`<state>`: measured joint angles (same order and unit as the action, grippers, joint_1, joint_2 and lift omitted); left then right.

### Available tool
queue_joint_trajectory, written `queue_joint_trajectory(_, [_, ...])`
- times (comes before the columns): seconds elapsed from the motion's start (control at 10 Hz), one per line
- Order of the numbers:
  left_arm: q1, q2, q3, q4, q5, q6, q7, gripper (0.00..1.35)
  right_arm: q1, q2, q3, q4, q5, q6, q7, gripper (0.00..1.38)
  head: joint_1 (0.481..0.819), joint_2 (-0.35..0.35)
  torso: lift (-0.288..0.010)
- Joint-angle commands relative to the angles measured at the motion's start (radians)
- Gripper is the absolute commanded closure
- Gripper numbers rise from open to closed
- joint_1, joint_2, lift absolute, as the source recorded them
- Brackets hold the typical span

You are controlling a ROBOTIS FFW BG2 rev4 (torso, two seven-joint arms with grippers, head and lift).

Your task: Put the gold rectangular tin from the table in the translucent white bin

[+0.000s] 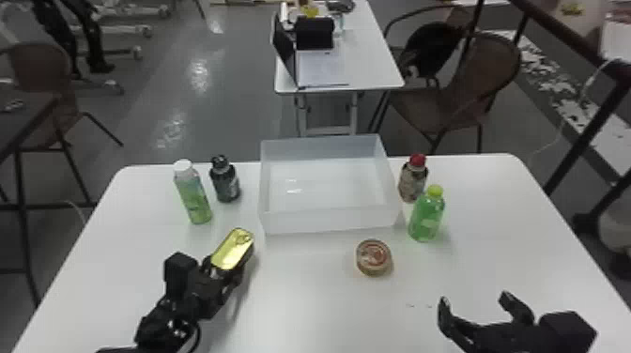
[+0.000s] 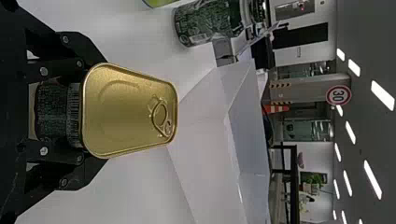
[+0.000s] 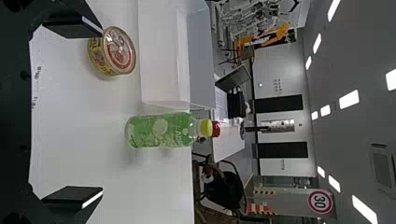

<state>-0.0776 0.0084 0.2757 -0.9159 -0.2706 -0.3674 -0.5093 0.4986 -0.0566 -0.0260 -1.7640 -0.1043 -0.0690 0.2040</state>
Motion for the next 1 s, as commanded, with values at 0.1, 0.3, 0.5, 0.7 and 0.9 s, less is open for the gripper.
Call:
queue_joint_trajectory(0.1, [0.088, -0.011, -0.032, -0.270, 0.062, 0.071, 0.000, 0.82, 0.003, 0.000, 0.000, 0.001, -0.003, 0.000, 0.000, 0.11, 0.695, 0.027, -0.028])
queue_joint_trajectory(0.3, [0.081, -0.011, -0.127, -0.399, 0.085, 0.125, -0.002, 0.82, 0.005, 0.000, 0.000, 0.005, -0.006, 0.000, 0.002, 0.11, 0.695, 0.024, -0.028])
queue_joint_trajectory(0.5, [-0.007, 0.001, -0.239, -0.405, 0.120, 0.217, -0.026, 0.82, -0.002, -0.002, 0.000, 0.011, -0.009, 0.000, 0.006, 0.11, 0.695, -0.032, -0.028])
queue_joint_trajectory(0.7, [-0.103, 0.030, -0.302, -0.351, 0.106, 0.242, -0.041, 0.82, -0.017, -0.002, 0.000, 0.023, -0.009, 0.000, 0.012, 0.11, 0.695, -0.082, -0.028])
queue_joint_trajectory(0.9, [-0.208, 0.008, -0.311, -0.245, 0.065, 0.231, -0.072, 0.82, -0.018, -0.002, 0.001, 0.028, -0.009, 0.000, 0.014, 0.11, 0.695, -0.107, -0.028])
